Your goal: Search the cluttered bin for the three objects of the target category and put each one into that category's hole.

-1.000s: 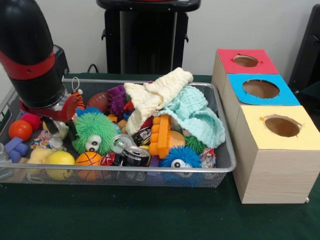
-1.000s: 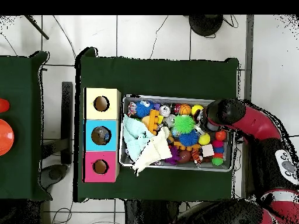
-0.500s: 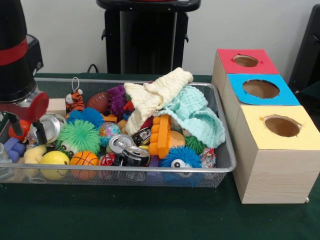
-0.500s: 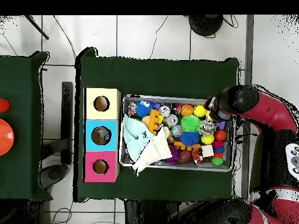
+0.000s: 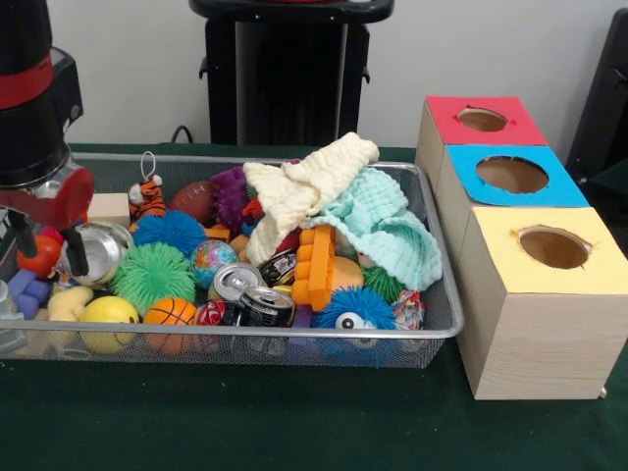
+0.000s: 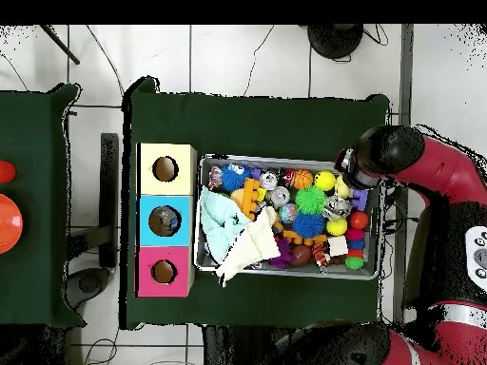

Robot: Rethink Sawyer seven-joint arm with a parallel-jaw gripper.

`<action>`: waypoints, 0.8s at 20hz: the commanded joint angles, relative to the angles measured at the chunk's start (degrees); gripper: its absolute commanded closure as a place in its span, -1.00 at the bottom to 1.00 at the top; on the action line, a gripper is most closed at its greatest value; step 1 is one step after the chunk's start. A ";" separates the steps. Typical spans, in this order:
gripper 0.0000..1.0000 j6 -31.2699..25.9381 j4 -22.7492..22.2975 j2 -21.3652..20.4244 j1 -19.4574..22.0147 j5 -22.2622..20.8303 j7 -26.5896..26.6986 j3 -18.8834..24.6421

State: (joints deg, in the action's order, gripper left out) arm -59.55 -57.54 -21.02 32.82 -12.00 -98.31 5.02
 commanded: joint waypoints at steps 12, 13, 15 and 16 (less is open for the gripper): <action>-1.00 12.31 -17.08 -6.89 -9.39 1.02 -18.52 -5.82; -1.00 12.79 -17.36 -7.10 -10.22 1.20 -19.23 -6.37; -1.00 13.32 -18.09 -7.39 -11.61 1.98 -20.46 -7.40; -1.00 13.32 -17.87 -7.19 -12.13 2.65 -21.18 -7.71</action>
State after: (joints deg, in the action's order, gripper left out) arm -51.45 -66.60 -26.02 24.13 -11.38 -100.35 -1.01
